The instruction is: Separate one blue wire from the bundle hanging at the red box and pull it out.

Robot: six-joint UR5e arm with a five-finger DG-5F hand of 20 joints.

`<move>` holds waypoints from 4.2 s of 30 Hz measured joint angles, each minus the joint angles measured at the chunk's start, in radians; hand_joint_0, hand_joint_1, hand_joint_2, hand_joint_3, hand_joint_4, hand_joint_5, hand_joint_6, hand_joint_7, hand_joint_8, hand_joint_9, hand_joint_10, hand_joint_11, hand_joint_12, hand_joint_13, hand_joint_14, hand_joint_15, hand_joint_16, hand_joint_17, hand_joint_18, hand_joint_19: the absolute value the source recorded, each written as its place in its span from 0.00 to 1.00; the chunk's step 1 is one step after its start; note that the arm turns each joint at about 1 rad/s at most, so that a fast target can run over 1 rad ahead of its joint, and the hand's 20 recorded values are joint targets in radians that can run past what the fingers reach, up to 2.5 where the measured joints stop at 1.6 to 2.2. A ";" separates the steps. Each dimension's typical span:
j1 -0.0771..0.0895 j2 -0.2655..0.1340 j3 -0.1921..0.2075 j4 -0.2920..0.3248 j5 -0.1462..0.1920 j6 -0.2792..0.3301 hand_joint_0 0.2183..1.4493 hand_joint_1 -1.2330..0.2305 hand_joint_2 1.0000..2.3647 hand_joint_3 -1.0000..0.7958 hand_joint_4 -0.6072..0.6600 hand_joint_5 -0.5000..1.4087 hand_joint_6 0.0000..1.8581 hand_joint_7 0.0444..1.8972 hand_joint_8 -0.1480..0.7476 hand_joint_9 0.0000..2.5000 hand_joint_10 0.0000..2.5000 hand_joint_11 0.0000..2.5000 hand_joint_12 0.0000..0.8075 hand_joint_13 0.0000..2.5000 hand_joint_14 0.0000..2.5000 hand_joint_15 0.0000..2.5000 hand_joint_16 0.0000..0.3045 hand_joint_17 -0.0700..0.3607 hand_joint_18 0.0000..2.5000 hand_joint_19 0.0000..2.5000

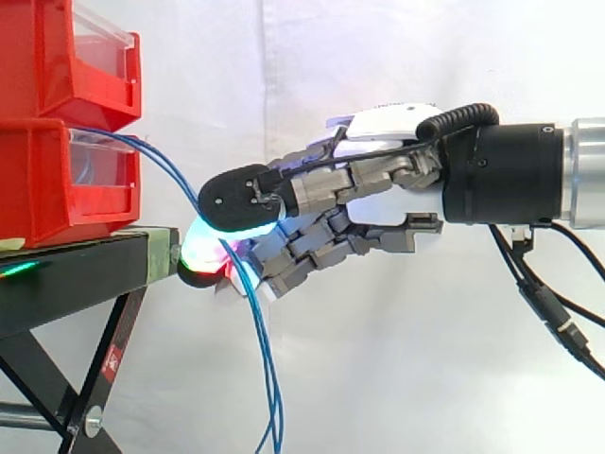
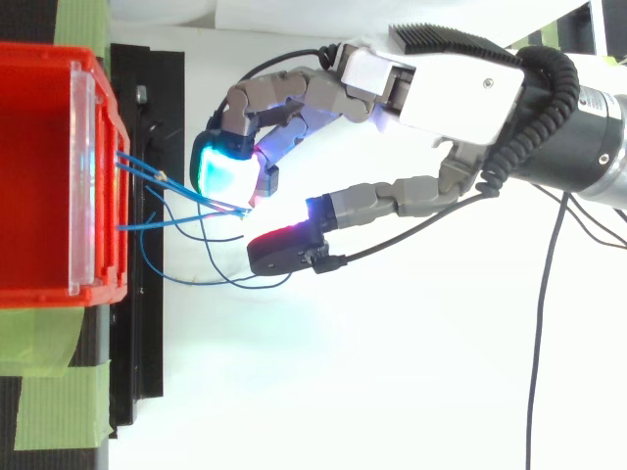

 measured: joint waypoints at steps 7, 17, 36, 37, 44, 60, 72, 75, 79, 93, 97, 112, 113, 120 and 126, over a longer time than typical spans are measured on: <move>0.000 0.000 0.000 0.004 0.000 -0.004 0.30 0.33 0.02 0.52 0.60 0.16 0.49 0.63 0.54 0.33 0.01 0.36 0.50 0.25 0.01 0.20 0.18 0.45 0.18 0.22; 0.002 0.000 0.000 0.003 0.000 -0.004 0.30 0.32 0.02 0.58 0.51 0.18 0.48 0.67 0.55 0.37 0.01 0.35 0.50 0.28 0.01 0.21 0.18 0.45 0.21 0.23; 0.006 0.001 0.001 0.003 0.002 0.021 0.30 0.32 0.02 0.60 0.48 0.19 0.48 0.68 0.57 0.41 0.01 0.32 0.53 0.34 0.01 0.20 0.19 0.46 0.25 0.23; 0.006 0.001 0.001 0.003 0.002 0.027 0.30 0.32 0.02 0.59 0.46 0.19 0.48 0.68 0.56 0.41 0.01 0.30 0.53 0.34 0.01 0.18 0.19 0.46 0.25 0.22; 0.008 0.001 0.001 -0.001 -0.023 0.143 0.30 0.32 0.02 0.59 0.50 0.18 0.48 0.68 0.57 0.39 0.01 0.28 0.55 0.38 0.01 0.16 0.19 0.47 0.25 0.20; 0.005 0.001 0.001 -0.011 -0.098 0.403 0.29 0.33 0.02 0.58 0.54 0.18 0.48 0.67 0.57 0.36 0.01 0.27 0.56 0.51 0.01 0.27 0.20 0.48 0.25 0.20; 0.002 0.001 0.001 -0.072 -0.102 0.524 0.29 0.33 0.02 0.57 0.55 0.18 0.48 0.67 0.57 0.32 0.01 0.25 0.63 0.43 0.01 0.21 0.20 0.49 0.24 0.19; 0.002 0.001 0.001 -0.072 -0.103 0.534 0.29 0.33 0.01 0.57 0.56 0.18 0.48 0.66 0.58 0.29 0.01 0.21 0.67 0.40 0.01 0.15 0.21 0.50 0.24 0.18; 0.004 0.001 0.000 -0.071 -0.103 0.542 0.29 0.34 0.01 0.57 0.57 0.18 0.48 0.66 0.58 0.27 0.00 0.20 0.70 0.40 0.00 0.13 0.22 0.51 0.24 0.17; 0.003 0.001 0.000 -0.072 -0.103 0.641 0.29 0.35 0.01 0.56 0.60 0.18 0.48 0.66 0.59 0.27 0.00 0.19 0.58 0.59 0.01 0.37 0.22 0.51 0.25 0.19; 0.003 0.000 0.000 -0.071 -0.103 0.651 0.29 0.35 0.01 0.56 0.60 0.18 0.48 0.66 0.59 0.28 0.01 0.20 0.57 0.61 0.01 0.41 0.22 0.51 0.25 0.19; 0.003 0.001 0.000 -0.072 -0.103 0.651 0.29 0.35 0.01 0.55 0.60 0.18 0.48 0.66 0.58 0.30 0.00 0.22 0.59 0.54 0.01 0.45 0.22 0.51 0.25 0.21; 0.003 0.001 0.000 -0.072 -0.103 0.651 0.29 0.34 0.01 0.55 0.60 0.18 0.48 0.66 0.58 0.30 0.00 0.22 0.62 0.52 0.01 0.42 0.22 0.51 0.25 0.20; 0.005 0.001 0.000 -0.071 -0.102 0.649 0.29 0.35 0.01 0.55 0.62 0.18 0.48 0.66 0.62 0.33 0.00 0.18 0.62 0.45 0.00 0.01 0.17 0.43 0.24 0.07; 0.007 0.000 0.000 -0.071 -0.100 0.648 0.29 0.35 0.01 0.55 0.62 0.18 0.48 0.68 0.60 0.33 0.00 0.20 0.59 0.56 0.00 0.06 0.15 0.40 0.24 0.07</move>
